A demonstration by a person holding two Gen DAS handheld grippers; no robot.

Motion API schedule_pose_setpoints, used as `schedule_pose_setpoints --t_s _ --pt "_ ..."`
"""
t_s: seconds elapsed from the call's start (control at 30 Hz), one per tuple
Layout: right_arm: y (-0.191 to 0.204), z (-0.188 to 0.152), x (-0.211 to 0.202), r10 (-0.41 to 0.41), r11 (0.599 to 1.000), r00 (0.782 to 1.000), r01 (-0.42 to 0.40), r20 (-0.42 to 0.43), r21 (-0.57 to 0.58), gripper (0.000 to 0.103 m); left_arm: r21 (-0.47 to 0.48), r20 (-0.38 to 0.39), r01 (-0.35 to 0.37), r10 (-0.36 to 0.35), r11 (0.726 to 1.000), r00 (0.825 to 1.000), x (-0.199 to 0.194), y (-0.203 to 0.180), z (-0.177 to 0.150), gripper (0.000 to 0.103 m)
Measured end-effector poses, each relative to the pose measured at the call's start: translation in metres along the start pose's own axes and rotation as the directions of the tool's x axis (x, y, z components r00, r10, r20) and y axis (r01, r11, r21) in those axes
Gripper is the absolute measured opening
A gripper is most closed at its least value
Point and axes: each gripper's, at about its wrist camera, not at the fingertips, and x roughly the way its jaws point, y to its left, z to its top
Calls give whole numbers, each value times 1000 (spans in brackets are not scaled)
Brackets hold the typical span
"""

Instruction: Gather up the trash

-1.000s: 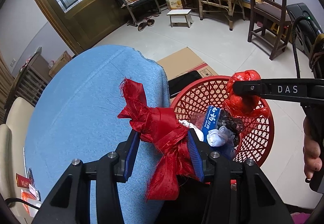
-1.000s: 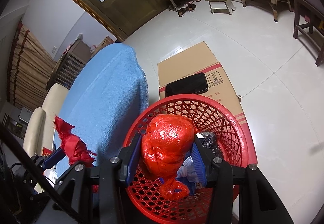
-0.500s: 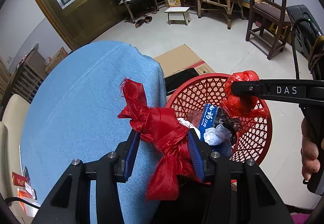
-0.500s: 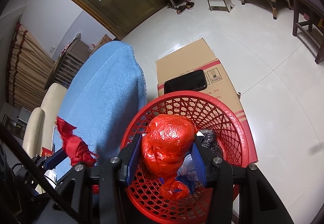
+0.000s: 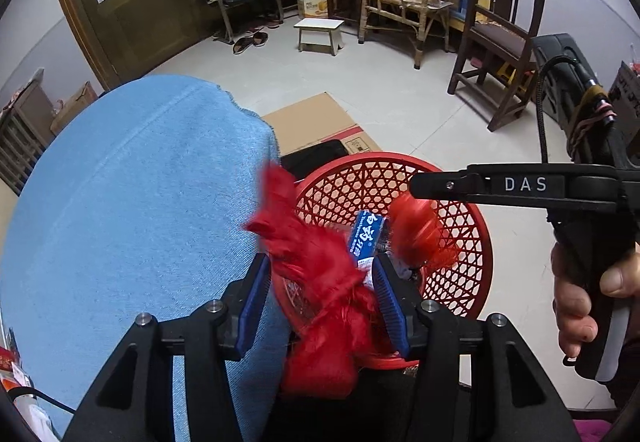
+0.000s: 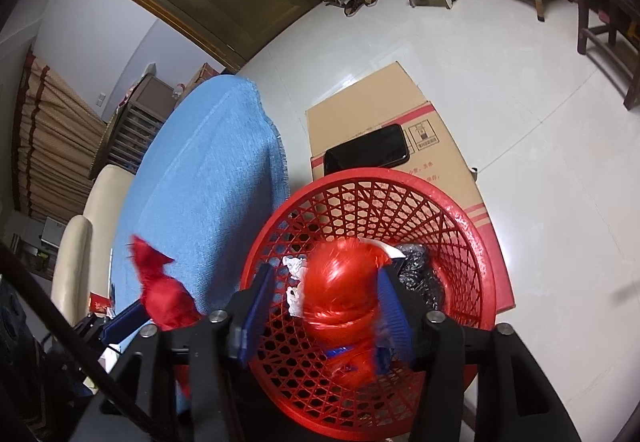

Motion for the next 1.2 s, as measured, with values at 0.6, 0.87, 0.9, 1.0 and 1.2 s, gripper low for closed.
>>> schedule_pose_setpoints --t_s 0.6,0.87,0.9,1.0,1.2 --pt "20 0 -4 0 1000 1000 0 10 -23 61 -73 43 -148 151 986 988 -27 34 -13 62" --pt "63 -7 -10 -27 991 999 32 40 -133 61 -173 109 -251 272 952 956 -64 69 -26 70" --pt "68 -9 -11 -34 988 998 41 48 -150 61 -186 116 -263 287 947 951 -69 73 -28 70" --pt "88 -15 -15 -51 976 996 65 72 -208 61 -222 131 -289 322 931 938 -82 84 -36 72" --pt "130 -28 -21 -58 942 992 90 109 -323 61 -310 153 -350 409 884 899 -112 109 -54 76"
